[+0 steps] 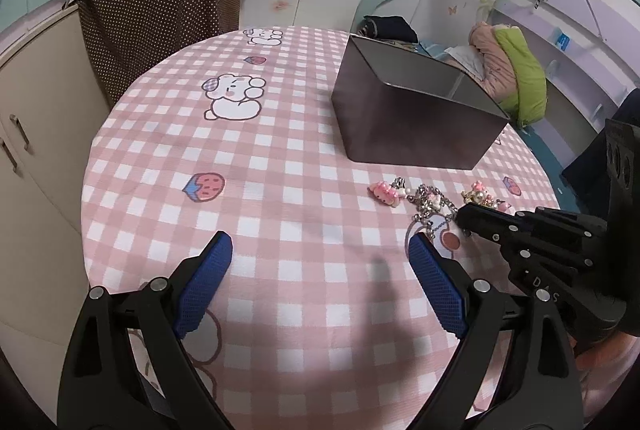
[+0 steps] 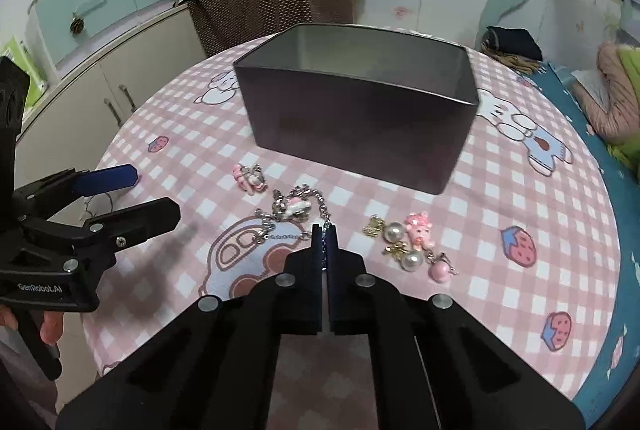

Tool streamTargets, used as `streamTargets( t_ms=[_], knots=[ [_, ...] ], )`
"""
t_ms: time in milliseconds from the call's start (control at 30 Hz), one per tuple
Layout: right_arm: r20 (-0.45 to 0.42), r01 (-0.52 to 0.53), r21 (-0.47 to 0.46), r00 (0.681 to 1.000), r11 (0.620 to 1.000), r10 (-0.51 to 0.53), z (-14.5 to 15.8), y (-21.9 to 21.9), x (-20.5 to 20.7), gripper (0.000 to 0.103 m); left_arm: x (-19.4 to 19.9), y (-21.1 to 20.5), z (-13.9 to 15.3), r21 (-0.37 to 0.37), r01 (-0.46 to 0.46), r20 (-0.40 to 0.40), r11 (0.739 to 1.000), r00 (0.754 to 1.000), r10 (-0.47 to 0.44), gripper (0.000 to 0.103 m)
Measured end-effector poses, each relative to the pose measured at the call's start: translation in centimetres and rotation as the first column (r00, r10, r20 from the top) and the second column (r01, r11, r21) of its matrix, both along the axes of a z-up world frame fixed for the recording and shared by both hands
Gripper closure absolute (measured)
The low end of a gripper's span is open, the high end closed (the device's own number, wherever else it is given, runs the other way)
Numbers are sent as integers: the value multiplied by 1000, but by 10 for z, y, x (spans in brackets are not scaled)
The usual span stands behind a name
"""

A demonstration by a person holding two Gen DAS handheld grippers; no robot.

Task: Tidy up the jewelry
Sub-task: 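Close the right tool on a silver chain while the left tool approaches a pink charm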

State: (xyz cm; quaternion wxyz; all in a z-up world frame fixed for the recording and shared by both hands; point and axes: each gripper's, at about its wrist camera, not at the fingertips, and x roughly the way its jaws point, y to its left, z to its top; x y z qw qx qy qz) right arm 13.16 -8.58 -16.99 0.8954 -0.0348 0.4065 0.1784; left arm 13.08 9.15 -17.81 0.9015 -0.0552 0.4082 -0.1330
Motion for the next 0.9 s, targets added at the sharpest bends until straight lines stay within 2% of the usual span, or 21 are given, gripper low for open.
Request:
streamTargets(
  t_ms=[133,333,667,867,900],
  knots=[
    [24,20,26,1000,999,-21,12,-9,-4,101,2,-2,2,1,3,5,1000,1000,-3,13],
    [107,52,44,993,998,-56,42,-22,-8,101,5,-6,3,-1,6,3,1000,1000,-6,13],
    [248,117,95,959,989,-137,90,-48,-18,101,17,-22,11,13,27,26,1000,999,-27,13],
    [288,160,104,940,982,-184,99,-64,-22,101,28,-32,10,22,45,30,999,999,-46,14],
    [288,166,103,939,981,-189,99,-66,-21,101,30,-35,9,26,48,26,999,998,-49,19]
  ],
)
